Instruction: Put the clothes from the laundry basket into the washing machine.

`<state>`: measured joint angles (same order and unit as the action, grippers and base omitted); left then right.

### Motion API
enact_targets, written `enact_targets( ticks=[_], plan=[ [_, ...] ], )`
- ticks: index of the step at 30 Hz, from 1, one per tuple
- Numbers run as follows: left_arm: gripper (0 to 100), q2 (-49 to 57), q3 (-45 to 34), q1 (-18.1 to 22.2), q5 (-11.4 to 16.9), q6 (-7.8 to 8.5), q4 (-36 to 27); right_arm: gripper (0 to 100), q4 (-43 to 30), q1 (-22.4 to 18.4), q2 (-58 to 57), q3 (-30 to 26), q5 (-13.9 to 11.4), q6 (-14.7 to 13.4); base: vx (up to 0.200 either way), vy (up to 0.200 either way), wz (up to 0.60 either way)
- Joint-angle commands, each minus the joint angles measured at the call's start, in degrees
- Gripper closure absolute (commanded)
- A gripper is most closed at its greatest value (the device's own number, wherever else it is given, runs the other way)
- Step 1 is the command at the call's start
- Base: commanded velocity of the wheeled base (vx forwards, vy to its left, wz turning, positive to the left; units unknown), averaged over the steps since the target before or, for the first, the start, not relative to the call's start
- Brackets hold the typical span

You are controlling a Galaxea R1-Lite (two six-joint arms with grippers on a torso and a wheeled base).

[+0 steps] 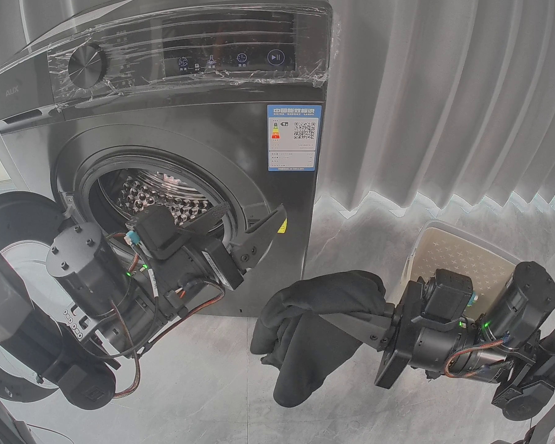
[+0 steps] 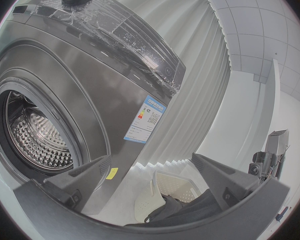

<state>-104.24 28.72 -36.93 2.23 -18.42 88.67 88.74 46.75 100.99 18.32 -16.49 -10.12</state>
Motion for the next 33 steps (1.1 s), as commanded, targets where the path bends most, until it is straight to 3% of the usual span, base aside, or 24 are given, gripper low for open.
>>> enact_targets(
  ticks=[1, 10, 14, 15, 17, 19, 20, 21, 28, 33],
  plan=[
    [0, 0.4, -0.2, 1.4, 0.3, 0.05, 0.0, 100, 0.0, -0.3, 0.4, 0.1, 0.0, 0.0, 0.0, 0.0, 0.0],
    [0, 0.4, -1.7, 1.9, 2.3, 0.49, 0.1, 100, 0.0, -0.3, 0.4, 0.1, 0.0, -0.3, 0.0, 0.0, 0.0],
    [0, 1.0, -5.7, 3.0, 7.3, 1.28, 0.2, 100, 0.0, -0.3, 0.3, 0.2, 0.1, -0.6, 0.0, 0.0, 0.0],
    [0, 2.1, -8.2, 4.0, 10.7, 3.13, 0.3, 100, 0.0, -0.3, 0.3, 0.2, 0.1, -0.9, 0.0, 0.0, 0.0],
    [0, 3.3, -10.9, 4.4, 14.8, 5.59, 0.2, 100, 0.0, -0.2, 0.4, 0.3, 0.1, -1.6, 0.0, 0.0, 0.0],
    [0, 3.9, -13.3, 4.4, 18.2, 7.52, 0.2, 100, 0.0, -0.1, 0.4, 0.6, 0.1, -1.8, 0.0, 0.0, 0.0],
    [0, 3.9, -13.3, 4.4, 18.2, 7.52, 0.2, 100, 0.0, -0.1, 0.4, 0.6, 0.1, -1.8, 0.0, 0.0, 0.0],
    [0, 4.0, -14.8, 4.4, 20.5, 9.1, 0.3, 100, 0.0, 0.1, 0.4, 0.7, 0.1, -1.9, 0.0, 0.0, 0.0],
    [0, 3.9, -19.2, 4.3, 27.2, 13.5, 0.3, 100, 0.0, 0.6, 0.5, 0.9, 0.1, -2.0, 0.0, 0.0, 0.0],
    [0, 1.8, -19.1, 4.1, 27.8, 15.52, 0.2, 100, 0.0, 0.9, 0.5, 0.8, 0.1, -2.5, 0.0, 0.0, 0.0]
  ],
)
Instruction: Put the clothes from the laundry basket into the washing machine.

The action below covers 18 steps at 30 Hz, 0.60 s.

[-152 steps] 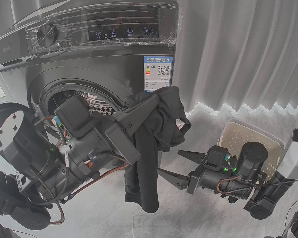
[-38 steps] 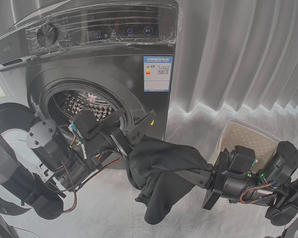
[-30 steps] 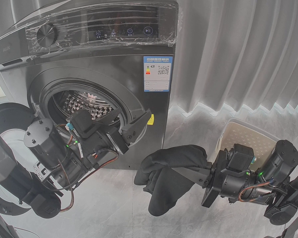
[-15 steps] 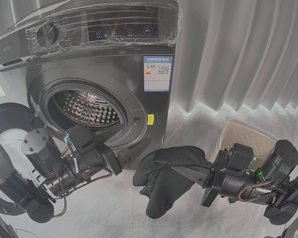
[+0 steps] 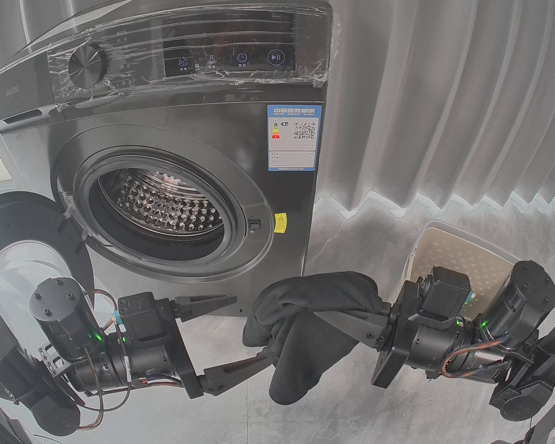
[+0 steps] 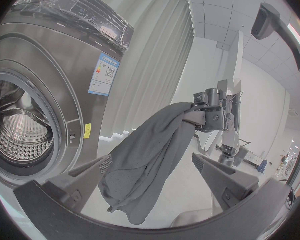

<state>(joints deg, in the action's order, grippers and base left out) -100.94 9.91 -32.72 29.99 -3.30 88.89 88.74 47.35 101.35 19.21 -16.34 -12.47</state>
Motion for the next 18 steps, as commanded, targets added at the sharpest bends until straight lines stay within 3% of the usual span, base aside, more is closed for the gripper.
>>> enact_targets(
  ticks=[1, 9, 18],
  plan=[
    [0, -2.3, -0.1, -0.2, 0.1, 0.49, 0.1, 100, 0.0, 0.5, 0.2, -0.1, 0.0, -0.2, 0.0, 0.0, 0.0],
    [0, -6.3, 0.8, -0.2, -0.3, 2.95, 0.1, 100, 0.0, 1.8, 0.1, -0.1, 0.1, -0.3, 0.0, 0.0, 0.0],
    [0, -10.2, 4.2, 0.4, -1.2, 3.48, 0.1, 100, 0.0, 2.5, 0.1, -0.3, 0.1, -0.3, 0.0, 0.0, 0.0]
  ],
)
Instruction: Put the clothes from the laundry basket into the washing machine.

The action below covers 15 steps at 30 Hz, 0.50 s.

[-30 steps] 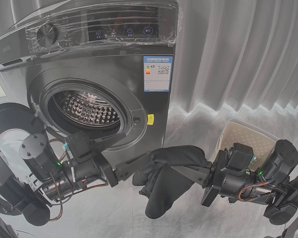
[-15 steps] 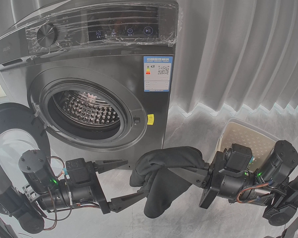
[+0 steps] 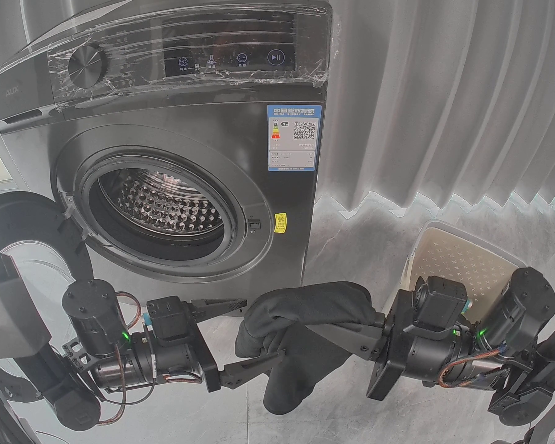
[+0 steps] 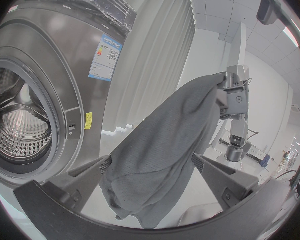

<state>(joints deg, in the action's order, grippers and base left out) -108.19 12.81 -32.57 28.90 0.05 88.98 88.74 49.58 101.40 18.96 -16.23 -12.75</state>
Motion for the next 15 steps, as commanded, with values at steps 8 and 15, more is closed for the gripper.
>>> enact_targets(
  ticks=[8, 15],
  plan=[
    [0, -6.7, 3.9, -1.2, 0.5, 1.97, 0.1, 100, 0.0, 0.3, -0.1, 0.1, 0.0, 0.0, 0.0, 0.0, 0.0],
    [0, -6.6, 3.9, -2.8, 4.3, 1.97, 0.1, 100, 0.0, 0.2, 0.0, 0.2, 0.1, 0.0, 0.0, 0.0, 0.0]
  ],
)
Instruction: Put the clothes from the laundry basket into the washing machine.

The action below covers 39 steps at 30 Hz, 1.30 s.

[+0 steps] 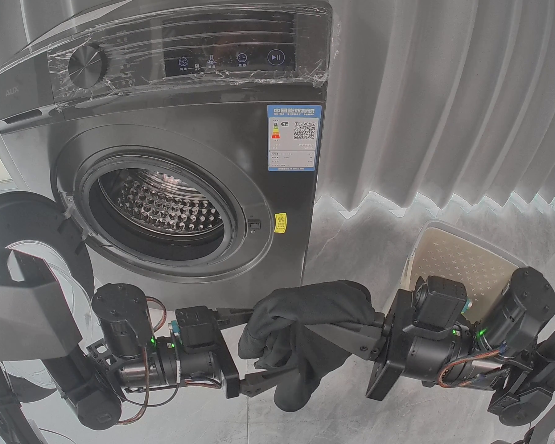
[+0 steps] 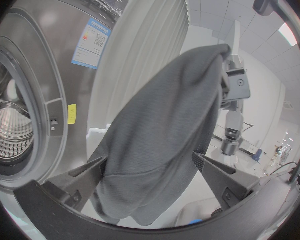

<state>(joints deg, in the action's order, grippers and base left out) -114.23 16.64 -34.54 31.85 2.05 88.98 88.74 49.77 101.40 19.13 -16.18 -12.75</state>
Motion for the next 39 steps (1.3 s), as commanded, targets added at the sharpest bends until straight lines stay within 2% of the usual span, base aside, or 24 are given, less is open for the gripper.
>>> enact_targets(
  ticks=[1, 11, 19, 23, 29, 39],
  plan=[
    [0, -0.6, 0.1, -1.1, 1.7, -0.03, 0.1, 100, 0.0, 0.0, 0.1, 0.1, 0.0, 0.0, 0.0, 0.0, 0.0],
    [0, -3.1, 3.6, -1.6, 2.0, -0.03, 0.1, 100, 0.0, 0.0, 1.3, 0.5, 0.2, -0.2, 0.0, 0.0, 0.0],
    [0, -2.3, 1.0, -0.4, 3.3, 0.15, 0.1, 100, 0.0, -0.6, 1.5, 0.3, 0.2, -0.1, 0.0, 0.0, 0.0],
    [0, -1.1, 0.2, 0.6, 3.7, 0.94, 0.1, 100, 0.0, -1.0, 1.4, 0.1, 0.1, -0.1, 0.0, 0.0, 0.0],
    [0, 0.6, -1.2, 2.6, 6.7, 1.12, 0.1, 100, 0.0, -1.1, 1.3, 0.2, 0.1, 0.0, 0.0, 0.0, 0.0],
    [0, 0.0, -1.7, 2.2, 8.7, 1.64, 0.1, 100, 0.0, -0.8, 1.4, 0.3, 0.1, 0.0, 0.0, 0.0, 0.0]
  ],
)
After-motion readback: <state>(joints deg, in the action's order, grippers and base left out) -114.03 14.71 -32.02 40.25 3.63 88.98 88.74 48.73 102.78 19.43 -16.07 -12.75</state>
